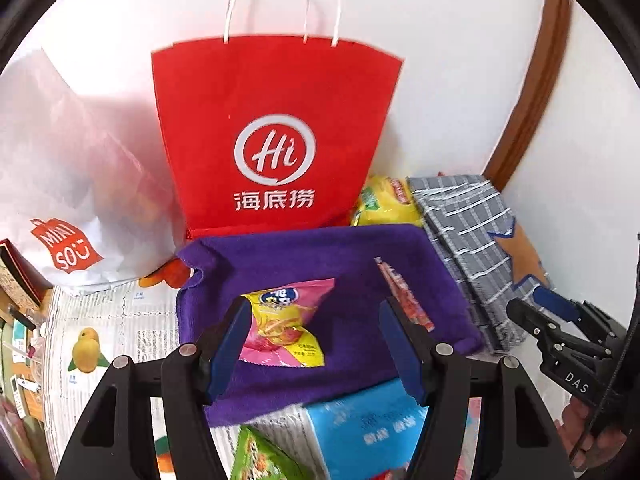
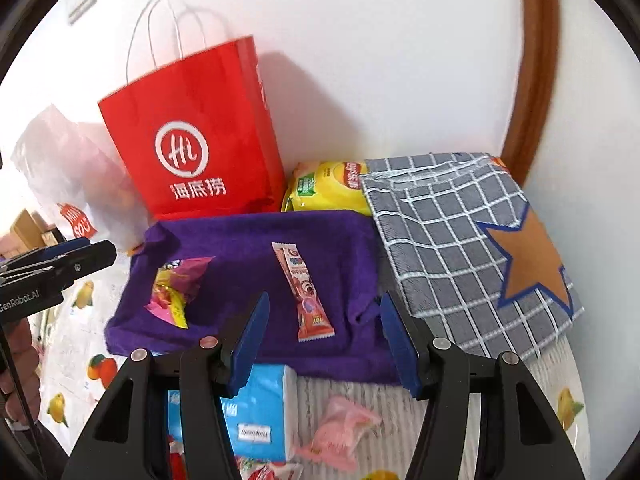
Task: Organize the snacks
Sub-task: 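Open both grippers to drop the packets onto the purple towel, then move the right gripper to the pink candy packet and grasp it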
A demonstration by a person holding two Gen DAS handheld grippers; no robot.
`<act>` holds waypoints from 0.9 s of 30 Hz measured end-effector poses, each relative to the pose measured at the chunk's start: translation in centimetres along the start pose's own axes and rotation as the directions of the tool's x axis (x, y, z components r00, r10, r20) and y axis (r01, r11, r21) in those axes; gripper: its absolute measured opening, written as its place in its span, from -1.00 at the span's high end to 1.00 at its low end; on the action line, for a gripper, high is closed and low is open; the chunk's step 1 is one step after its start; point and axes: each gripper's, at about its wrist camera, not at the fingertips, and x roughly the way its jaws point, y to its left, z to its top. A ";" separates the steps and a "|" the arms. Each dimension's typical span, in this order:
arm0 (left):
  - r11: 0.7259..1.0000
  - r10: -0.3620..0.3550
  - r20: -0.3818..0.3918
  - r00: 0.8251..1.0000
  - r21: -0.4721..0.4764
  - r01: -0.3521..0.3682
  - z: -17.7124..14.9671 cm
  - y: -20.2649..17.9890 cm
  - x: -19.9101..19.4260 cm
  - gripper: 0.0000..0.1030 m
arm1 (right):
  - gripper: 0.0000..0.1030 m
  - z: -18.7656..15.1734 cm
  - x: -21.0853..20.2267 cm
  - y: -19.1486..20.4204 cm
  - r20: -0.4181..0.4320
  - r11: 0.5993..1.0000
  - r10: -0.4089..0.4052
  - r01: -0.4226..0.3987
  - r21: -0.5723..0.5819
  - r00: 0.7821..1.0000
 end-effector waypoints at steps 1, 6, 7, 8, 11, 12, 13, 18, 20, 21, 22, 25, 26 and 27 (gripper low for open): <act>1.000 -0.004 0.005 1.000 0.002 0.004 -0.2 -0.1 -0.6 -0.25 | -0.13 -0.4 -0.7 -0.1 0.011 1.000 -0.006 0.006 0.003 1.000; 1.000 0.008 0.030 1.000 -0.001 -0.008 -1.6 -0.4 -3.2 -0.25 | -0.13 -2.0 -3.1 -0.5 0.028 0.999 -0.044 0.044 -0.016 0.999; 1.000 0.010 0.034 0.999 -0.003 -0.010 -1.9 -0.4 -3.7 -0.25 | -0.13 -2.5 -3.7 -0.6 0.039 0.999 -0.051 0.051 -0.018 0.998; 1.000 0.013 0.036 0.999 -0.006 -0.013 -2.2 -0.4 -4.1 -0.25 | -0.13 -2.8 -4.2 -0.7 0.047 0.998 -0.059 0.060 -0.016 0.997; 1.000 0.021 0.042 0.999 -0.021 -0.020 -3.3 -0.2 -5.3 -0.25 | -0.13 -4.0 -5.5 -1.0 0.057 0.998 -0.054 0.055 -0.008 0.997; 0.999 0.025 0.039 0.999 -0.024 -0.024 -3.7 -0.2 -5.6 -0.25 | -0.13 -4.3 -5.8 -1.1 0.043 0.999 -0.033 0.033 -0.006 0.999; 0.999 0.027 0.038 0.999 -0.025 -0.026 -4.2 -0.1 -6.0 -0.25 | -0.13 -4.6 -6.0 -1.2 0.028 1.000 -0.011 0.011 -0.003 1.000; 0.999 0.035 0.043 0.998 -0.023 -0.034 -5.9 0.0 -7.6 -0.25 | -0.13 -6.4 -7.6 -0.6 0.033 0.999 -0.009 0.010 -0.032 0.999; 0.999 0.039 0.042 0.998 -0.026 -0.038 -6.5 -0.1 -8.1 -0.25 | -0.13 -6.9 -8.1 -0.7 0.037 1.000 -0.001 0.002 -0.019 0.999; 0.999 0.038 0.042 0.998 -0.027 -0.037 -6.8 -0.1 -8.3 -0.25 | -0.13 -7.1 -8.3 -0.9 0.034 1.000 0.008 -0.007 -0.012 0.999; 0.999 0.036 0.045 0.998 -0.028 -0.035 -7.1 -0.1 -8.6 -0.25 | -0.13 -7.4 -8.5 -1.1 0.025 1.000 0.018 -0.018 -0.002 1.000; 0.999 0.042 0.046 0.998 -0.033 -0.040 -7.7 0.0 -9.2 -0.25 | -0.11 -8.0 -8.6 -1.5 0.017 1.000 0.016 -0.016 0.003 1.000; 0.999 0.043 0.046 0.998 -0.036 -0.041 -7.9 0.1 -9.3 -0.25 | -0.11 -8.2 -8.7 -1.5 0.014 1.000 0.015 -0.015 0.002 1.000; 0.998 0.045 0.048 0.998 -0.039 -0.043 -8.2 0.2 -9.5 -0.25 | -0.11 -8.4 -8.6 -1.6 0.006 1.000 0.018 -0.018 0.000 1.000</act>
